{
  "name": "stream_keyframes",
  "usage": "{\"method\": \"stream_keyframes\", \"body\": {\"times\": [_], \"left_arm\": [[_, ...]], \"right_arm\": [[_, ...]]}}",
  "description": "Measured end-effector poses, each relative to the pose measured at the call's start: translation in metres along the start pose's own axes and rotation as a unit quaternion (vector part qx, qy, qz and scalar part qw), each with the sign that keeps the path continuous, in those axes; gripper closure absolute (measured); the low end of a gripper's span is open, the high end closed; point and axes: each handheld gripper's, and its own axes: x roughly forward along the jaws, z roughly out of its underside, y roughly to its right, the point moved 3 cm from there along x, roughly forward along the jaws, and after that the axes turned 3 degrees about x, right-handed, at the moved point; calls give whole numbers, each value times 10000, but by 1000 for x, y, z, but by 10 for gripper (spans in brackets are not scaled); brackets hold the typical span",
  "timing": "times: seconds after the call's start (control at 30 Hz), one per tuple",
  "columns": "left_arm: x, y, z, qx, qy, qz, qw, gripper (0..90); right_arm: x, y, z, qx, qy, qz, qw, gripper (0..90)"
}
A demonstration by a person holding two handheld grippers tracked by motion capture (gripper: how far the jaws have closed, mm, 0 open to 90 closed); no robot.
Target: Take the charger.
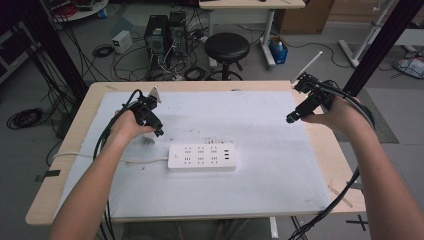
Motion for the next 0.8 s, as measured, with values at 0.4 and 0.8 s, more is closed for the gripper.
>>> {"method": "stream_keyframes", "body": {"times": [0.4, 0.8], "left_arm": [[24, -3, -2, -180, -248, -139, 9994, 226], [35, -3, -4, -108, -466, -283, 9985, 369]], "right_arm": [[2, 4, 5, 12, 20, -19, 10000, 168], [5, 6, 6, 30, 35, -24, 10000, 168]]}}
